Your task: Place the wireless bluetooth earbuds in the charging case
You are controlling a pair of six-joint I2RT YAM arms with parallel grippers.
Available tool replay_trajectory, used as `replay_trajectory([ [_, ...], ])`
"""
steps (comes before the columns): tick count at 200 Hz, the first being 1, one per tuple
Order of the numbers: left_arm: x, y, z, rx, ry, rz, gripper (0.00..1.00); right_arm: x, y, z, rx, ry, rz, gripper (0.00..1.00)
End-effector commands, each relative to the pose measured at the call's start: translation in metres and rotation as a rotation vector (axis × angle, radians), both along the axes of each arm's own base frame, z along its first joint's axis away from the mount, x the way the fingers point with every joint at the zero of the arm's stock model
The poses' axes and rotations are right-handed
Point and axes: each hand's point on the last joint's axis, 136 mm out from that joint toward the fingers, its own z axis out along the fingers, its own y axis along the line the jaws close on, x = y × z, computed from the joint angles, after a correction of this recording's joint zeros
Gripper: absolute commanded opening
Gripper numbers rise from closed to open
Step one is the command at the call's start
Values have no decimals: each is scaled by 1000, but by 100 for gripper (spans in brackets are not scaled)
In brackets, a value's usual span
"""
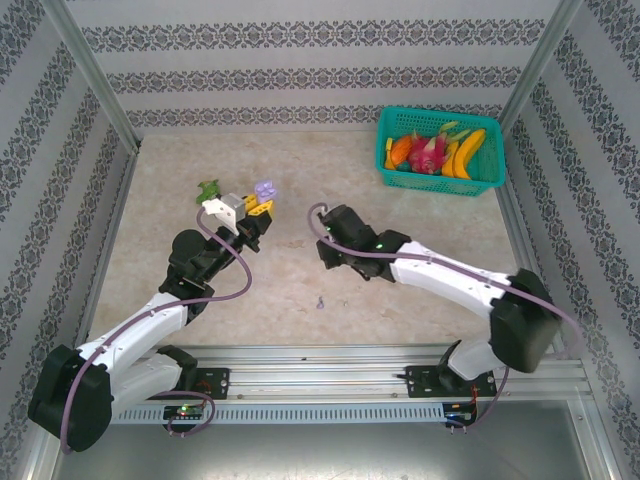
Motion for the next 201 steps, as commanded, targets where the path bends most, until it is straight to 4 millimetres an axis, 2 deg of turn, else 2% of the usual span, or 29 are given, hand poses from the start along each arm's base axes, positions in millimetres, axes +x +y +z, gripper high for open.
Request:
replay_trajectory([
  [1, -8, -11, 5, 29, -23, -94, 0, 6, -14, 41, 75, -84, -49, 17],
  [21, -16, -26, 4, 57, -23, -201, 0, 12, -21, 88, 149, -177, -61, 17],
  [50, -27, -46, 3, 79, -28, -324, 0, 17, -20, 155, 246, -315, -41, 17],
  [68, -32, -58, 3, 94, -36, -377, 0, 18, -13, 187, 302, -376, -10, 17],
  [91, -37, -72, 6, 112, -50, -430, 0, 14, -5, 218, 379, -432, 35, 17],
  [128, -35, -86, 18, 81, -84, -460, 0, 6, 4, 244, 471, -490, 90, 18],
  [175, -34, -93, 41, 33, -154, -473, 0, -5, 4, 255, 544, -529, 118, 18],
  [201, -39, -98, 52, 34, -195, -508, 0, -13, 4, 258, 564, -545, 144, 18],
])
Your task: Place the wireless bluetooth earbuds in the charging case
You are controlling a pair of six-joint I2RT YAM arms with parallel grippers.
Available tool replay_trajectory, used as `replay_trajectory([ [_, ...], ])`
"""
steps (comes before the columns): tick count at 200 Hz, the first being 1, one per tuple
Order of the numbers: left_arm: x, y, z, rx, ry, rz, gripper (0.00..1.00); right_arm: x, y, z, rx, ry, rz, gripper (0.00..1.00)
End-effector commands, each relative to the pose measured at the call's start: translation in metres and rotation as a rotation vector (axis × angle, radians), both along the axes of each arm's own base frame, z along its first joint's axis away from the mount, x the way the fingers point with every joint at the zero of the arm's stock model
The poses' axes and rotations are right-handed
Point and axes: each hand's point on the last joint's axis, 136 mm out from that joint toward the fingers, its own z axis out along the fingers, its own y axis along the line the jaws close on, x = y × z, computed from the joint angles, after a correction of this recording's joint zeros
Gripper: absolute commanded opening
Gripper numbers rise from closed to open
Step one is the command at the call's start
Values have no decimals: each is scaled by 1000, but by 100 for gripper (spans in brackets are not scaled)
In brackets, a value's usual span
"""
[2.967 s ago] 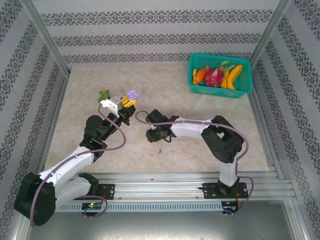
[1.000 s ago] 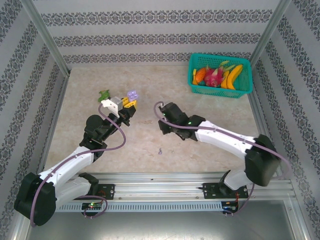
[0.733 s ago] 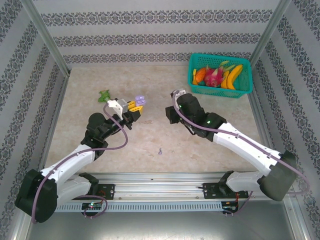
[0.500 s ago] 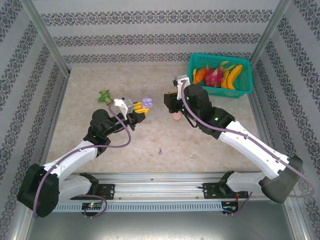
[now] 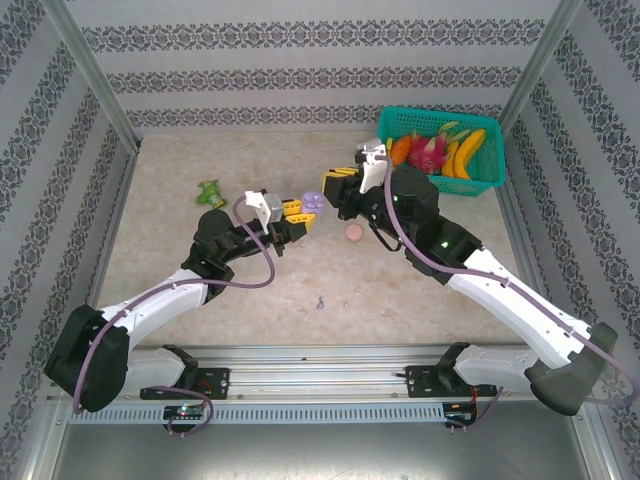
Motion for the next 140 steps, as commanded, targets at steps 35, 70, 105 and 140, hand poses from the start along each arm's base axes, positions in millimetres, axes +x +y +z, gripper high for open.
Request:
replay_trajectory([
  [35, -24, -16, 51, -24, -179, -122, 0, -25, 0, 24, 81, -87, 70, 18],
  [70, -28, -21, 58, 3, -213, -148, 0, -32, -2, 28, 104, -101, 78, 18],
  [105, -27, -22, 63, 6, -223, -152, 0, -34, 0, 29, 112, -101, 88, 18],
  [140, -26, -22, 65, 1, -224, -148, 0, -34, 7, 24, 111, -87, 102, 18],
])
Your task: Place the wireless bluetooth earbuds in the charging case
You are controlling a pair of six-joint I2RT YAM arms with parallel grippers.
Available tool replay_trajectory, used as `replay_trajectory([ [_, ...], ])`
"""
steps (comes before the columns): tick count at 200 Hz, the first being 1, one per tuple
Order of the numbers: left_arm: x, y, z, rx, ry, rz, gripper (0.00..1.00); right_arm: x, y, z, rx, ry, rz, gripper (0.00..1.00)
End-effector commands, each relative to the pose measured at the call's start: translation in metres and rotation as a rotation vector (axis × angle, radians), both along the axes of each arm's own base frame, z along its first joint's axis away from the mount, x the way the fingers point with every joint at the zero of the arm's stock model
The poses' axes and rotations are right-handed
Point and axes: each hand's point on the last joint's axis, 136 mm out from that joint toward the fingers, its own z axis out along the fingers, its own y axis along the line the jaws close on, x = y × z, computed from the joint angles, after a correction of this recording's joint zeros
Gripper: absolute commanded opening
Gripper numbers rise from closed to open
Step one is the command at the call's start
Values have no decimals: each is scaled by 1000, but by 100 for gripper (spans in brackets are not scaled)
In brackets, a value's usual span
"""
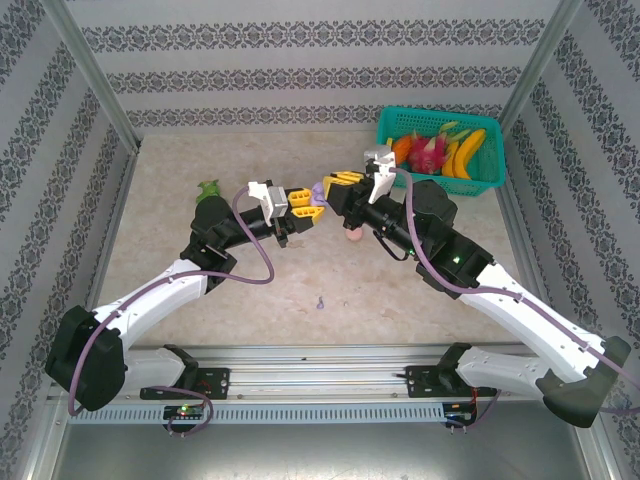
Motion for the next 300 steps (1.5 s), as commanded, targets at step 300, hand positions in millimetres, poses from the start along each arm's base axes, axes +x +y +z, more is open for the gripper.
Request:
replay_trajectory([
  [300, 0, -3, 18, -29, -33, 9, 0, 3, 7, -31, -31, 43, -13, 17],
])
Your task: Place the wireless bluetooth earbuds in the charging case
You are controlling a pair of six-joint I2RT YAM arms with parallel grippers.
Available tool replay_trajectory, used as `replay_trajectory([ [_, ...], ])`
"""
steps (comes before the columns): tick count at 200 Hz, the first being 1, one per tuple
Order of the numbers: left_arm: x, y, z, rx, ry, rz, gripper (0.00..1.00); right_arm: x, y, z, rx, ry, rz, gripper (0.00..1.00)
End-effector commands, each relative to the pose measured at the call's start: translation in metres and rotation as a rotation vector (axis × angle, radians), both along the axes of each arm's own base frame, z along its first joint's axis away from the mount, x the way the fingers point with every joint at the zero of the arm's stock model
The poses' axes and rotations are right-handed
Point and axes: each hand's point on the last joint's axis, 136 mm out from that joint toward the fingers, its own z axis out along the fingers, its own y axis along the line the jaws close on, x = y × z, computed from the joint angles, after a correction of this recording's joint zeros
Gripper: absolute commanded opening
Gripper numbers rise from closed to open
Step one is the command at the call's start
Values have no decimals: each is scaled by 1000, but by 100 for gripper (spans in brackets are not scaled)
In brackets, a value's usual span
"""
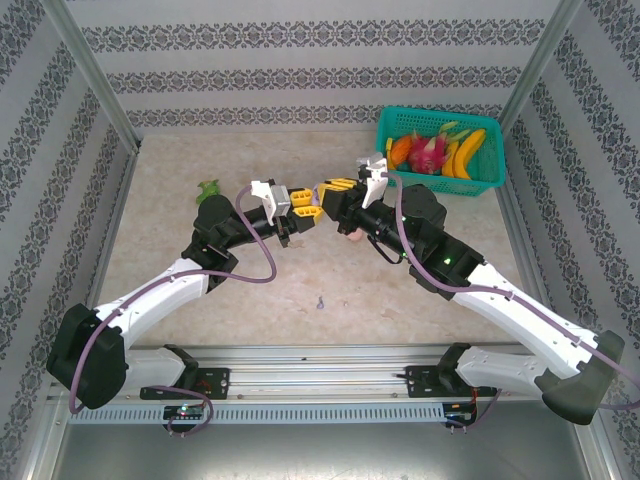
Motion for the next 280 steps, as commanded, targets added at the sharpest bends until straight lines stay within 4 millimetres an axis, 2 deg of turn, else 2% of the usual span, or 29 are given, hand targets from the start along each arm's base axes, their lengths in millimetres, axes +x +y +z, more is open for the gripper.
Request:
replay_trajectory([
  [1, -6, -1, 25, -40, -63, -9, 0, 1, -2, -9, -26, 4, -22, 17],
  [71, -5, -1, 25, -42, -61, -1, 0, 4, 1, -25, -63, 27, -21, 16],
  [155, 1, 0, 25, -48, -50, 24, 0, -6, 5, -35, -86, 49, 30, 15],
  [216, 3, 1, 25, -53, -40, 34, 0, -6, 16, -46, -113, 71, 58, 14],
  [239, 3, 1, 22, -51, -35, 34, 0, -4, 13, -41, -93, 66, 40, 13],
  [280, 4, 0, 18, -48, -27, 29, 0, -9, 4, -12, -18, 27, 27, 12],
])
